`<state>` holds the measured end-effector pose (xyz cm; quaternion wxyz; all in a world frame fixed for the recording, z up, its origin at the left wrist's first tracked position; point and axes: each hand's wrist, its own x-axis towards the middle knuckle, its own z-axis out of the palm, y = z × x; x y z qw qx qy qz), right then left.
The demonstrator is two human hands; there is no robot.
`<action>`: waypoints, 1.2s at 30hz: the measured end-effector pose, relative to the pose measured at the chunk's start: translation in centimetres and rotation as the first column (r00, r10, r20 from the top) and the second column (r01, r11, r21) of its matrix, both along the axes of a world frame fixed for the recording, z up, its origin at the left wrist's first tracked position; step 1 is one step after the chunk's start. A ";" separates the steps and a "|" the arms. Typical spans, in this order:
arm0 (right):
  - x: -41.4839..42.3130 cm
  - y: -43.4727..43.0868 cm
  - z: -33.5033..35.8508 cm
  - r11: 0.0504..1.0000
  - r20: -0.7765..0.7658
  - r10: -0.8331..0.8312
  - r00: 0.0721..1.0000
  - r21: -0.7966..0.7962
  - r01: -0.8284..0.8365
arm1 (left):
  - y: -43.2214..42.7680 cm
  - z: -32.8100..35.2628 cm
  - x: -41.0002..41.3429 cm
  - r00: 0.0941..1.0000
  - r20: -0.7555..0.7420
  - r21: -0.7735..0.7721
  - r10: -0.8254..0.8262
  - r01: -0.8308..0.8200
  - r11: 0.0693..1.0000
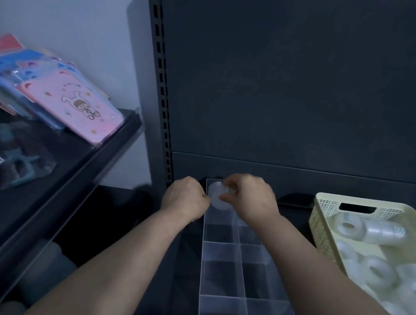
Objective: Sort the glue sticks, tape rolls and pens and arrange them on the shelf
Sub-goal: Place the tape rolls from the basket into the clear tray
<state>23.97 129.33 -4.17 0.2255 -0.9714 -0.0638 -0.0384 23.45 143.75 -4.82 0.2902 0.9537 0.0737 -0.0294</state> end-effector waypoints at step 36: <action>-15.7 -21.7 3.6 0.895 0.104 -0.310 0.945 -0.303 0.328 | -18.1 4.8 -6.9 0.829 0.158 0.033 -0.537 0.539 0.842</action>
